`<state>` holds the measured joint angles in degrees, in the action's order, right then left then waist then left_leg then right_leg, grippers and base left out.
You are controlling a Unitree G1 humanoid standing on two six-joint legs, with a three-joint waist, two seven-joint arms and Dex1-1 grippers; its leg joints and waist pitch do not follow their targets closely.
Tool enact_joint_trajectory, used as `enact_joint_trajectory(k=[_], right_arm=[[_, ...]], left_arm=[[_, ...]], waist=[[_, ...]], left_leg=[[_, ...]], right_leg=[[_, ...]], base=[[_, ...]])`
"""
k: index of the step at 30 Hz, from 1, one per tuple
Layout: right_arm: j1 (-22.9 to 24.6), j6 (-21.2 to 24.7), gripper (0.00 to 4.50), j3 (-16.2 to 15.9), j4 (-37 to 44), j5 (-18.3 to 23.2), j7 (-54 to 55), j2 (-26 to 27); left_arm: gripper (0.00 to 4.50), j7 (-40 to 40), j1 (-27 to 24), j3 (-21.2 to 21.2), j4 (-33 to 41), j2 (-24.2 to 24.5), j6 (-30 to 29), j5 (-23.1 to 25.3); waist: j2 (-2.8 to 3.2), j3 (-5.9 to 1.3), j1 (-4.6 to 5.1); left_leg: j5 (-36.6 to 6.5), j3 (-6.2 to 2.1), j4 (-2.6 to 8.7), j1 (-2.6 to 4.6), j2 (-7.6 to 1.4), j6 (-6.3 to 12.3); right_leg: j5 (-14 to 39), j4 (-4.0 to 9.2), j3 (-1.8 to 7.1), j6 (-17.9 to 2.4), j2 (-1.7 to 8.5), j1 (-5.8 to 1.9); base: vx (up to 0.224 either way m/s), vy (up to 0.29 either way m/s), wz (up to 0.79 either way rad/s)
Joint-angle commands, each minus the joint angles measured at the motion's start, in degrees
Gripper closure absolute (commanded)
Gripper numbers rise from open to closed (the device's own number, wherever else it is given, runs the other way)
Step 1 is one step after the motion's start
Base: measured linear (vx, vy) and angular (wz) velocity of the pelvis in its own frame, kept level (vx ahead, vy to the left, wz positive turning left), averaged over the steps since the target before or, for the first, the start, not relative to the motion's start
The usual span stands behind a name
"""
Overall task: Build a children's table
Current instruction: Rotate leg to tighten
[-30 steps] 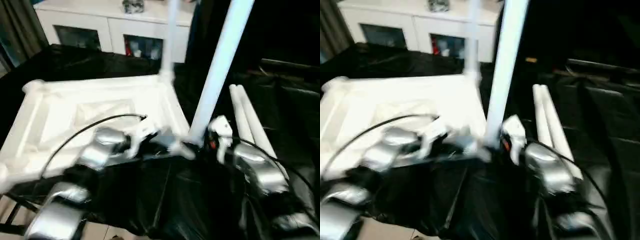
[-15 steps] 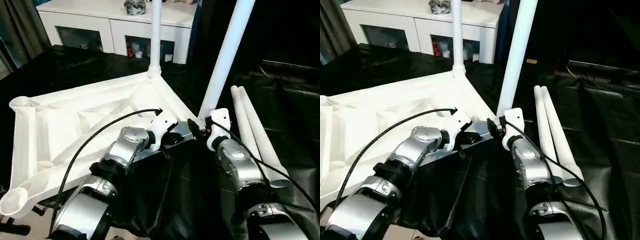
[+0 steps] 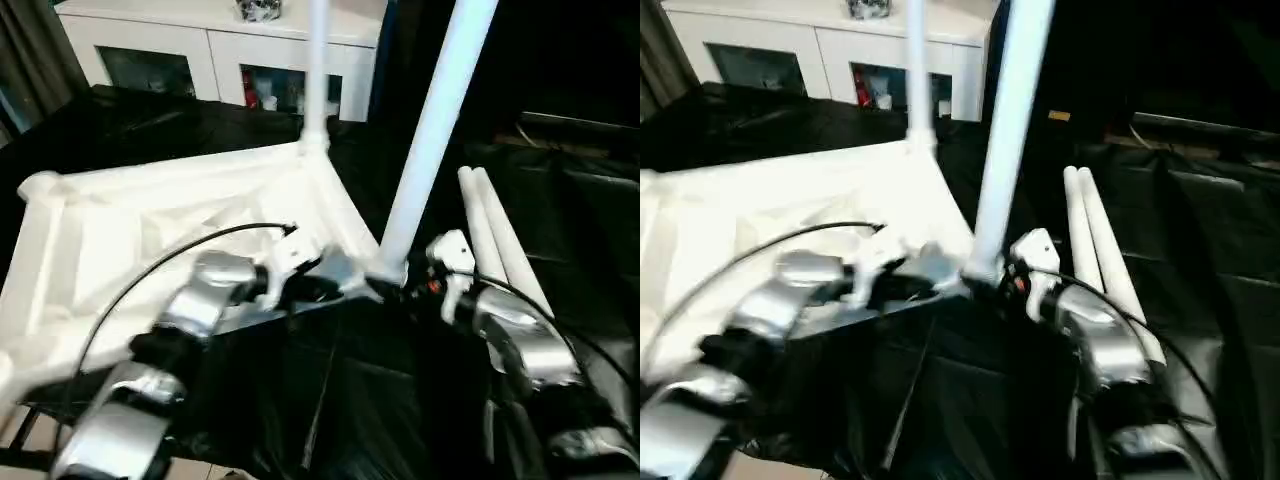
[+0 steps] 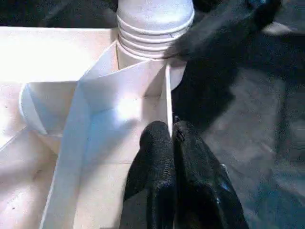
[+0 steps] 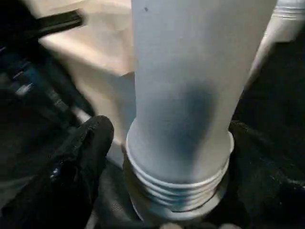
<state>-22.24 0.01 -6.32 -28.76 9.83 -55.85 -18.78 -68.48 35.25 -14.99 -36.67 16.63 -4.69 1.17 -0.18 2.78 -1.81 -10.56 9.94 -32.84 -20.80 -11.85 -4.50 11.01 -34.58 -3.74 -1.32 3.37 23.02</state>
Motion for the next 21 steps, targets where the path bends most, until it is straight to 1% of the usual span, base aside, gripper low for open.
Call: enact_joint_trajectory(k=[1,2,3,4,5,7,8,9,10,11,14,16,19,21], right_arm=[[0.3,0.7,0.58,-3.1,3.3,1.0,-5.6,-0.4],[0.5,0.8,0.58,-3.3,3.6,0.9,-6.5,-1.0],[0.5,0.8,0.58,-3.3,3.6,0.9,-6.5,-1.0],[0.6,1.0,0.74,-3.4,4.0,0.9,-7.5,-1.6],[0.6,1.4,0.91,-3.8,4.5,1.1,-8.7,-2.6],[0.6,1.8,0.91,-4.2,4.9,1.4,-9.6,-3.4],[0.6,2.0,0.96,-4.2,5.0,1.4,-9.8,-3.5],[0.6,2.5,1.17,-4.2,5.2,1.5,-10.6,-3.8],[0.5,3.3,1.17,-4.4,5.5,1.6,-11.7,-4.1],[0.5,3.6,1.34,-4.5,5.6,1.6,-12.2,-4.2],[0.5,4.4,1.46,-5.0,6.3,1.9,-13.2,-4.6],[0.5,4.9,1.67,-5.1,6.8,2.2,-13.3,-4.5],[0.8,5.7,1.73,-5.1,7.1,2.5,-12.5,-4.0],[1.1,7.5,1.75,-4.4,6.8,2.4,-9.3,-2.4]], left_arm=[[4.50,-4.3,-1.7,-2.2,1.5,0.5,0.4,-1.1],[4.50,-5.6,-2.0,-2.2,2.4,1.1,0.3,-1.6],[4.50,-5.6,-2.0,-2.2,2.4,1.1,0.3,-1.6],[4.50,-7.0,-2.5,-2.2,3.5,1.8,0.0,-2.1],[4.50,-9.2,-3.1,-2.3,5.1,2.9,-0.4,-2.9],[4.50,-10.6,-3.5,-2.7,6.2,4.0,-0.5,-3.2],[4.50,-10.8,-3.5,-2.7,6.2,4.1,-0.4,-3.2],[4.50,-11.3,-3.5,-2.8,6.3,4.6,-0.1,-3.0],[4.50,-11.8,-3.6,-2.9,6.3,5.0,0.2,-2.9],[4.50,-12.0,-3.6,-2.9,6.3,5.1,0.3,-2.9],[4.50,-12.5,-3.7,-3.0,6.6,5.6,0.2,-3.1],[4.50,-12.5,-3.7,-3.0,6.8,5.8,0.0,-3.0],[4.50,-11.6,-3.6,-2.8,6.4,5.6,-0.2,-2.8],[4.50,-8.8,-3.1,-2.3,5.4,4.4,-1.4,-2.5]], waist=[[-0.41,-3.31,-0.22],[-0.47,-3.29,-0.23],[-0.40,-3.28,-0.30],[-0.34,-3.23,-0.34],[-0.35,-3.27,-0.54],[-0.32,-3.32,-0.58],[-0.27,-3.28,-0.59],[-0.34,-3.34,-0.58],[-0.34,-3.36,-0.59],[-0.39,-3.48,-0.66],[-0.40,-3.52,-0.76],[-0.39,-3.55,-0.81],[-0.42,-3.60,-0.88],[-0.46,-3.53,-0.87]], left_leg=[[-7.5,0.00,2.97,0.10,-1.58,6.82],[-7.5,0.02,3.01,0.05,-1.66,6.67],[-7.7,0.07,2.99,0.14,-1.66,6.55],[-8.1,0.10,3.02,0.22,-1.70,6.21],[-8.4,0.20,3.00,0.44,-1.83,6.00],[-7.6,0.15,3.01,0.31,-1.75,5.71],[-7.6,0.13,3.03,0.32,-1.79,5.64],[-7.8,0.18,2.93,0.33,-1.73,5.63],[-7.7,0.15,2.93,0.27,-1.64,5.64],[-7.5,0.14,2.90,0.23,-1.65,5.62],[-6.9,0.13,2.83,0.19,-1.64,5.58],[-6.7,0.13,2.79,0.18,-1.62,5.47],[-6.8,0.15,2.72,0.20,-1.57,5.26],[-6.9,0.13,2.76,0.22,-1.56,4.97]], right_leg=[[5.7,3.85,2.68,-13.9,4.19,-3.39],[5.8,3.79,2.68,-14.0,4.19,-3.45],[6.1,3.84,2.66,-14.1,4.17,-3.34],[6.9,3.94,2.67,-14.1,4.18,-3.23],[6.8,3.91,2.79,-14.2,4.23,-3.15],[5.4,3.63,2.76,-14.4,4.09,-3.31],[5.3,3.62,2.76,-14.5,4.14,-3.24],[4.9,3.57,2.76,-14.5,4.13,-3.25],[4.8,3.54,2.73,-14.5,4.09,-3.35],[4.8,3.48,2.68,-14.4,4.10,-3.45],[4.5,3.42,2.66,-14.2,4.16,-3.45],[4.4,3.36,2.68,-14.2,4.13,-3.48],[4.8,3.39,2.71,-14.0,4.18,-3.48],[5.3,3.43,2.73,-13.8,4.11,-3.39]], base=[[0.000,0.000,0.00],[0.000,0.000,0.00],[0.000,0.000,0.00],[0.000,0.000,0.00],[0.000,0.000,0.00],[0.000,0.000,0.00],[0.000,0.000,0.00],[0.000,0.000,0.00],[0.000,0.000,0.00],[0.000,0.000,0.00],[0.000,0.000,0.00],[0.000,0.000,0.00],[0.000,0.000,0.00],[0.000,0.000,0.00]])
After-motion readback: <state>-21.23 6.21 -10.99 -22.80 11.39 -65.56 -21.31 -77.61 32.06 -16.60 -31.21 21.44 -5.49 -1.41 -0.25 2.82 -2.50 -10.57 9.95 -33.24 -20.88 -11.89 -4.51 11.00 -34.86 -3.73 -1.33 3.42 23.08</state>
